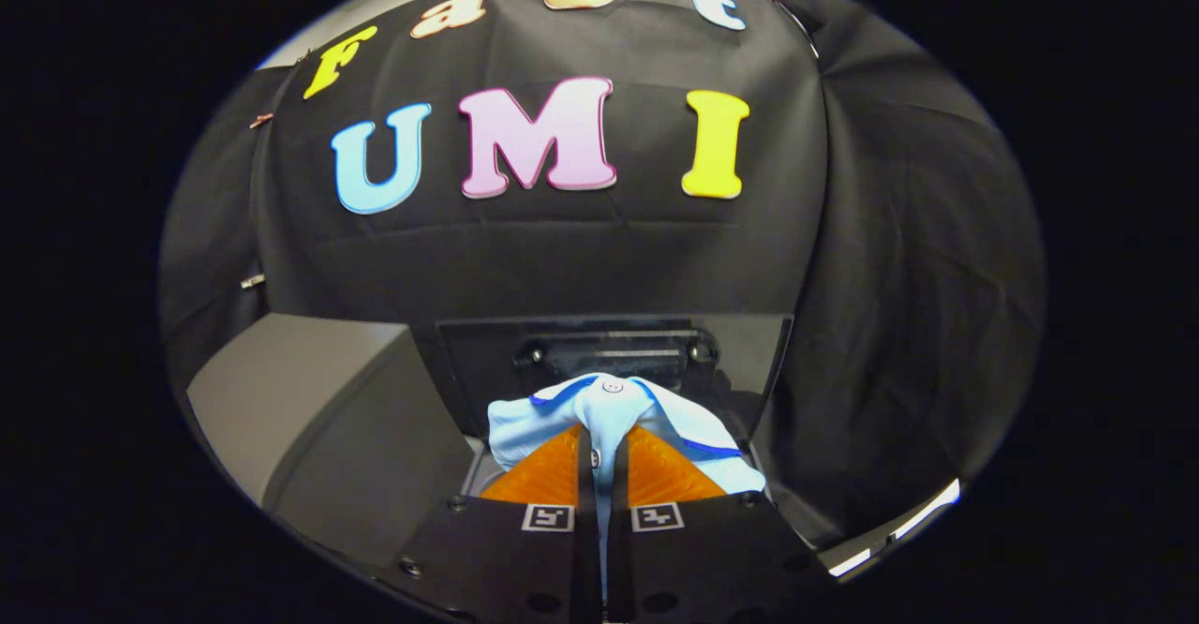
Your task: Put the clothes into the washing machine and then close the washing machine lid.
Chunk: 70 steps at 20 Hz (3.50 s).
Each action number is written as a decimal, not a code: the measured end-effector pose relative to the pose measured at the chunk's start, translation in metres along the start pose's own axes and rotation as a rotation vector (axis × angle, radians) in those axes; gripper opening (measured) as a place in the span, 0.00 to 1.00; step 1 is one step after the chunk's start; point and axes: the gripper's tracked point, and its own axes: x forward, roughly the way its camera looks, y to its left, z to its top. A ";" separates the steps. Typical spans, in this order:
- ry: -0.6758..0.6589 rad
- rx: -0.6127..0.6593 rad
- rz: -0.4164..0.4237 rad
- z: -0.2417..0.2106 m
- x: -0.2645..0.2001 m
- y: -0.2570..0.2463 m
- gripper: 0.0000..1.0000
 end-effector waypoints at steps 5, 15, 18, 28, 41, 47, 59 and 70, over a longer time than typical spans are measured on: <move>0.098 -0.001 -0.013 -0.066 0.038 -0.003 0.08; 0.352 -0.022 -0.048 -0.186 0.090 -0.010 0.08; 0.422 -0.012 -0.055 -0.215 0.095 -0.015 0.08; 0.601 0.006 -0.053 -0.262 0.103 -0.013 0.08; 0.493 0.037 -0.057 -0.217 0.102 -0.020 0.98; 0.381 0.042 -0.054 -0.161 0.091 -0.014 0.98; 0.009 0.041 -0.027 0.052 0.060 -0.006 0.98; -0.075 0.083 -0.011 0.146 0.135 -0.007 0.99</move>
